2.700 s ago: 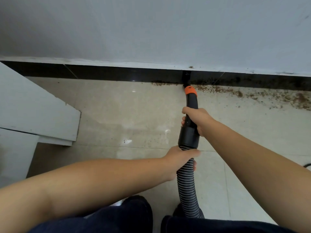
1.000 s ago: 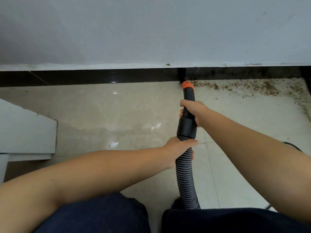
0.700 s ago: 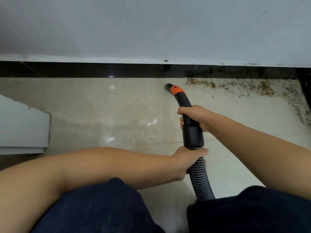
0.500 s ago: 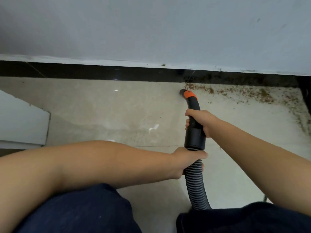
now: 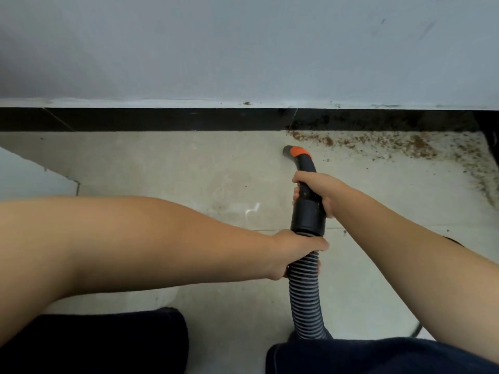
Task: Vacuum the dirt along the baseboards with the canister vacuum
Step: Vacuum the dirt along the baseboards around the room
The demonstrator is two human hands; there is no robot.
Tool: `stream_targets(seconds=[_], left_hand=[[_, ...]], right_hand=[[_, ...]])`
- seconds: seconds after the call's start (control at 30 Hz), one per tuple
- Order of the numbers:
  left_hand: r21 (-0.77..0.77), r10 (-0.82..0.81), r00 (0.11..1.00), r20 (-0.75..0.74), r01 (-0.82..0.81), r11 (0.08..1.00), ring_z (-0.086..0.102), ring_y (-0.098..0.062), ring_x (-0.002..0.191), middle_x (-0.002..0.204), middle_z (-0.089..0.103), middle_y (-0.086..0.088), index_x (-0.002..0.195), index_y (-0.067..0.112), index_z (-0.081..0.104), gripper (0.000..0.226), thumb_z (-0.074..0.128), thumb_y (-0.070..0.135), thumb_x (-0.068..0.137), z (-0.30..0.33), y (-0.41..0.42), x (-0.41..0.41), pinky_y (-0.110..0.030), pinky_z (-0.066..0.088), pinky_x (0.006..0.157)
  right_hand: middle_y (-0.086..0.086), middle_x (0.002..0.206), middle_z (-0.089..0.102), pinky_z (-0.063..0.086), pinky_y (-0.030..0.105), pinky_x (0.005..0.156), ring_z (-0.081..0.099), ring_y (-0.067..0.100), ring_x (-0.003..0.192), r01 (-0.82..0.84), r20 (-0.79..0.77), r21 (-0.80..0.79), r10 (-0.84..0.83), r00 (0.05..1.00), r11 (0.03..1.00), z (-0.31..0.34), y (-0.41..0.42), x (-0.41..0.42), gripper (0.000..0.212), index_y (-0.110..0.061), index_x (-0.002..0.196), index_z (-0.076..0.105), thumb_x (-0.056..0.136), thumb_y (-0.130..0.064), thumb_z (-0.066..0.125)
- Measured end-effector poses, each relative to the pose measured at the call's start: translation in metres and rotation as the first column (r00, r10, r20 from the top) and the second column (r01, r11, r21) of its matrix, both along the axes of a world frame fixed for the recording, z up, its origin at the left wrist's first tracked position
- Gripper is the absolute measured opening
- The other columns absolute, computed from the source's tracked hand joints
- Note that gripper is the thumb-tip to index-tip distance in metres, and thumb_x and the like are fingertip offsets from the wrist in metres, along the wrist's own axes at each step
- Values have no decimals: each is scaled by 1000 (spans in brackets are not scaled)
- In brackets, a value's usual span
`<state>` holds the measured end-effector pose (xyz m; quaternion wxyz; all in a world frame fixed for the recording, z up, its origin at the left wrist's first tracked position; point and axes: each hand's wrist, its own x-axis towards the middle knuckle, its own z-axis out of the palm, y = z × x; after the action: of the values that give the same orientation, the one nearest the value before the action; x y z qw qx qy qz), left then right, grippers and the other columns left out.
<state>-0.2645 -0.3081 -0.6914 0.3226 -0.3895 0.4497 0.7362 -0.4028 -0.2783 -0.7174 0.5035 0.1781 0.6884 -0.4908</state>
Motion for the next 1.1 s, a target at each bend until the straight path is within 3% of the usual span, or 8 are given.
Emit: stream_targets(seconds=[0.13,0.23,0.43,0.57,0.7,0.83,0.9,1.1], left_hand=[[2,15,1000,-10,-15,1000,57,-16,54,70,58,-7,100,6,52,20,65,15,88,1,28,-10,-17,49,40],[-14,40,999,2,-40,999,57,-17,54,70,59,-8,100,5,52,21,65,15,87,-2,34,-11,-19,49,42],[7,145,989,34,-146,989,61,-19,59,73,63,-9,102,6,55,24,68,17,85,-7,36,18,-28,54,59],[12,165,986,30,-166,986,60,-18,59,72,62,-7,97,8,55,21,68,18,84,-10,53,30,-27,55,61],[17,56,998,6,-56,998,61,-18,63,75,63,-6,103,8,56,24,68,18,84,-11,63,16,-30,56,70],[13,-65,997,-41,66,998,59,-17,59,73,61,-7,101,8,54,22,67,17,87,-7,63,-12,-24,53,54],[12,-69,996,-48,69,998,58,-17,57,72,59,-7,99,7,53,21,67,16,87,-7,64,-19,-24,52,51],[-7,17,1000,9,-17,1000,61,-20,62,78,63,-9,101,7,55,23,68,17,85,-22,57,-8,-30,55,63]], right_hand=[[7,57,56,52,32,56,54,16,42,105,-60,36,-103,993,994,-4,33,-10,16,-6,95,50,83,-9,61],[8,58,57,52,32,56,54,17,43,108,-80,36,-105,991,993,-6,36,-11,17,-6,96,50,83,-9,61],[6,56,61,55,31,61,57,18,46,-148,-7,15,148,989,989,-3,15,13,19,-8,92,52,80,-11,65],[5,57,60,54,28,56,57,17,46,-207,2,26,207,978,978,-3,23,24,19,-8,93,52,80,-12,64],[5,55,59,53,28,53,56,16,43,-82,-55,82,87,995,993,0,51,13,15,-8,90,51,81,-11,63],[7,60,55,52,31,58,53,16,42,177,-101,81,-168,981,981,2,77,-8,11,-7,88,49,84,-8,60],[8,61,54,51,31,57,52,16,41,213,-108,71,-205,973,975,1,80,-15,11,-7,88,48,85,-7,59],[6,55,59,52,26,50,56,16,40,-2,-107,63,8,994,998,-4,51,-5,13,-7,89,51,82,-9,62]])
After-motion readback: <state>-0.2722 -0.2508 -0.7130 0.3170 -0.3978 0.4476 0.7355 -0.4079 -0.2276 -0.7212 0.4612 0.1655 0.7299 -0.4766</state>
